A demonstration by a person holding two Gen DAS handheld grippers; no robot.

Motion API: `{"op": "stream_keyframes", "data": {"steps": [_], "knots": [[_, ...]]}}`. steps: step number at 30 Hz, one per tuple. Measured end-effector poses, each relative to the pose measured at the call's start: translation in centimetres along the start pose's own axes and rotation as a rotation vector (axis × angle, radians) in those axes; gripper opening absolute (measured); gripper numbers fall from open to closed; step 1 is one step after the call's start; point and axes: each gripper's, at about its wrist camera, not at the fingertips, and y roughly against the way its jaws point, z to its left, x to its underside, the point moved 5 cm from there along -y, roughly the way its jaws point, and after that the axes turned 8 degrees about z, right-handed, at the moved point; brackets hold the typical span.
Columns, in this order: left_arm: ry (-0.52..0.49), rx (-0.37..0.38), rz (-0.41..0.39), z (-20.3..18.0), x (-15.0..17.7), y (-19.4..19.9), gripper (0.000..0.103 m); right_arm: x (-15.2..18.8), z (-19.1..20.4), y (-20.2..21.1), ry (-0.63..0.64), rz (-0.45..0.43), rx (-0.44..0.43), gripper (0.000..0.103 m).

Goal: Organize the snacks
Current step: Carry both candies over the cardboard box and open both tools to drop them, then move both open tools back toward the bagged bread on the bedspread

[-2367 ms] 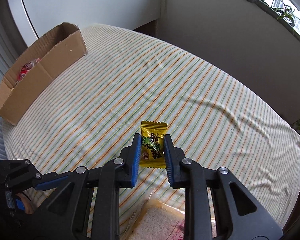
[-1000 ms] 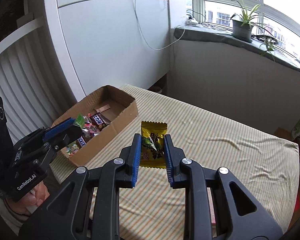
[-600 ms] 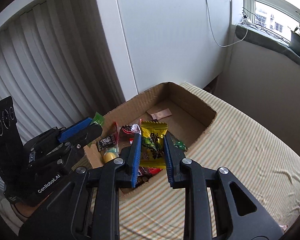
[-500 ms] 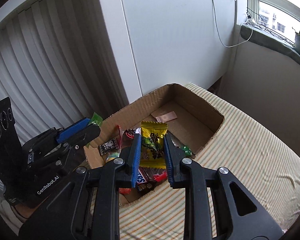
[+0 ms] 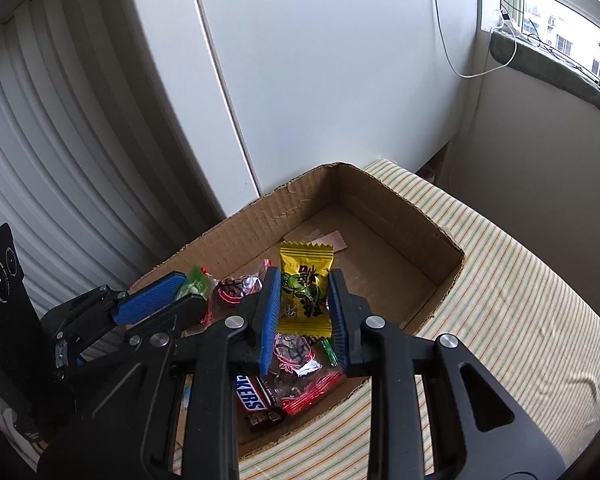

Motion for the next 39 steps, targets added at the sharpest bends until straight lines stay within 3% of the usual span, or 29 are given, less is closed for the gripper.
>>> {"op": "stream_keyframes", "data": {"steps": [1,2,3,5,8,11,16,23,25,27,29,35,39], "knots": [[-0.002,0.001,0.014,0.0,0.2,-0.4,0.020,0.0,-0.2,-0.2,-0.004,0.001,-0.002,0.050],[-0.002,-0.007,0.029,0.0,0.3,-0.8,0.029,0.1,-0.4,-0.3,-0.013,-0.010,-0.001,0.056],[0.000,-0.016,0.038,0.1,0.6,-1.1,0.050,0.3,-0.6,-0.2,-0.021,-0.020,-0.006,0.059],[0.018,-0.031,0.025,0.3,0.9,-0.9,0.069,0.6,-1.1,0.2,-0.042,-0.029,-0.003,0.059],[0.034,-0.041,0.030,0.5,1.2,-0.6,0.069,1.1,-1.5,1.2,-0.061,-0.053,0.009,0.060],[0.039,-0.048,0.019,0.8,1.3,0.1,0.069,1.4,-1.3,2.7,-0.065,-0.096,0.028,0.074],[0.068,-0.064,-0.001,1.8,1.4,2.0,0.070,2.2,-0.5,4.8,-0.109,-0.150,-0.012,0.076],[0.120,-0.095,-0.032,2.8,1.3,4.5,0.073,6.1,1.9,7.2,-0.092,-0.257,0.066,0.076],[0.125,-0.093,-0.034,2.5,1.3,5.0,0.073,7.7,2.2,8.3,-0.096,-0.308,0.117,0.083],[0.112,-0.091,-0.040,1.7,1.3,5.4,0.074,9.6,2.3,9.5,-0.092,-0.371,0.188,0.090],[0.088,-0.085,-0.043,0.6,1.3,5.6,0.075,11.5,1.9,10.6,-0.119,-0.411,0.204,0.099],[-0.014,-0.047,-0.018,-4.9,1.4,5.1,0.076,17.1,-2.6,13.2,-0.234,-0.421,0.258,0.100],[-0.098,0.017,0.018,-10.1,2.2,4.4,0.076,21.3,-6.5,15.5,-0.310,-0.440,0.347,0.100]]}}
